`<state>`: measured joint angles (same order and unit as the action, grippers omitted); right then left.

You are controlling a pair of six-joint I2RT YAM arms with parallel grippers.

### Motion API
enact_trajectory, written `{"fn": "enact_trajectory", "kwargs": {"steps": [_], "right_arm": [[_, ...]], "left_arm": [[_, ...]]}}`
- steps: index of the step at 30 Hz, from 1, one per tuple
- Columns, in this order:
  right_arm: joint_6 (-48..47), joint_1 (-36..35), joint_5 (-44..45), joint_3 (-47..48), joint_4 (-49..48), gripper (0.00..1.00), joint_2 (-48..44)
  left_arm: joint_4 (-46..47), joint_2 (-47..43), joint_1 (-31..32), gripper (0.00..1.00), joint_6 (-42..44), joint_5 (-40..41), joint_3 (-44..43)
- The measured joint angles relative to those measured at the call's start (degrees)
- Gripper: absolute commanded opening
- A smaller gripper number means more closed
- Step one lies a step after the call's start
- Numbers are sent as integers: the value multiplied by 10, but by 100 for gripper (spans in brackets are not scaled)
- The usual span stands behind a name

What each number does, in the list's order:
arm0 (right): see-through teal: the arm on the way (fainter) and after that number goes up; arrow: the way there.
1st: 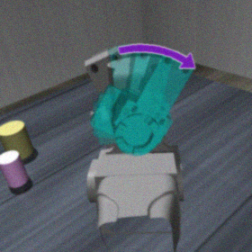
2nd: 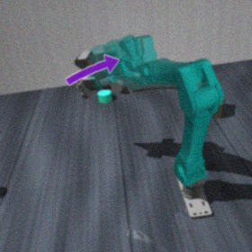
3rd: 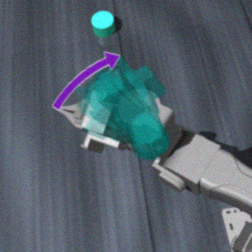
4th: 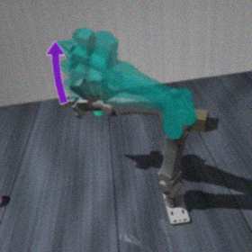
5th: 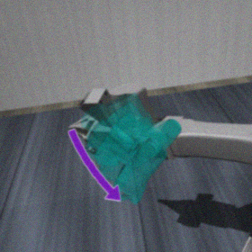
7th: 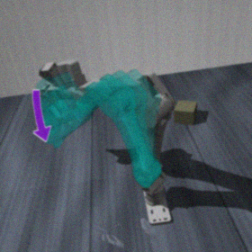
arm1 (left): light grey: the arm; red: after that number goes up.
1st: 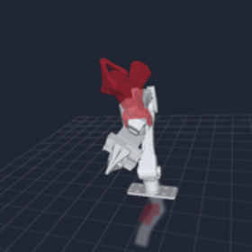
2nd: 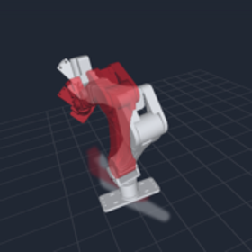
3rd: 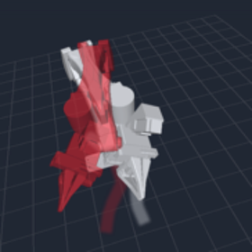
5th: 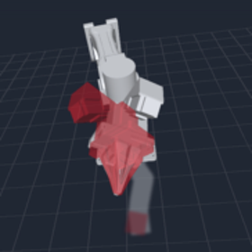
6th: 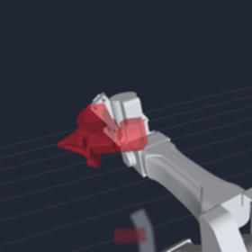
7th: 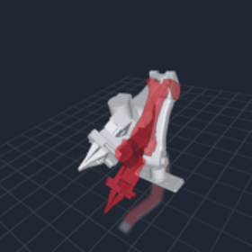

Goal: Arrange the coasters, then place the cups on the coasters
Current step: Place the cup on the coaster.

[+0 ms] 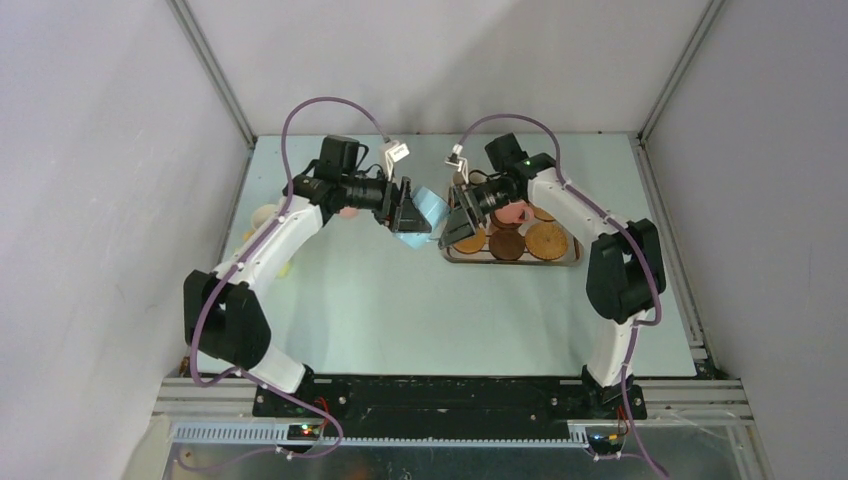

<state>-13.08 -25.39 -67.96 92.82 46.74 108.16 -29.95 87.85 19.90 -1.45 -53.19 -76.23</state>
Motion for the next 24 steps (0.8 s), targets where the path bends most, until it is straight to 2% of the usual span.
{"fn": "enact_trajectory", "kwargs": {"steps": [7, 14, 16, 17, 18, 19, 20, 21, 23, 24], "right_arm": [[15, -17, -18, -1, -19, 68, 0], [80, -17, -24, -49, -103, 56, -25], [98, -16, -22, -61, -125, 48, -33], [102, -16, -21, -64, -132, 33, -36], [107, -15, -22, -67, -138, 24, -37], [114, -14, -26, -68, -143, 5, -38], [120, -13, -37, -68, -147, 1, -38], [132, -13, -25, -68, -147, 0, -39], [132, -11, -33, -69, -150, 0, -39], [128, -11, -34, -69, -148, 0, -39]], "left_arm": [[10, -1, 9, 57, -1, 1, 2], [35, -12, 16, 58, -12, 5, 17], [47, -16, 16, 59, -20, 5, 26], [56, -18, 16, 59, -27, 5, 31], [63, -21, 16, 60, -32, 5, 35], [70, -23, 16, 64, -36, 8, 40], [77, -25, 15, 68, -40, 14, 45], [81, -25, 14, 92, -40, 13, 47], [86, -25, 16, 99, -49, 17, 49], [92, -25, 16, 99, -53, 15, 49]]}}
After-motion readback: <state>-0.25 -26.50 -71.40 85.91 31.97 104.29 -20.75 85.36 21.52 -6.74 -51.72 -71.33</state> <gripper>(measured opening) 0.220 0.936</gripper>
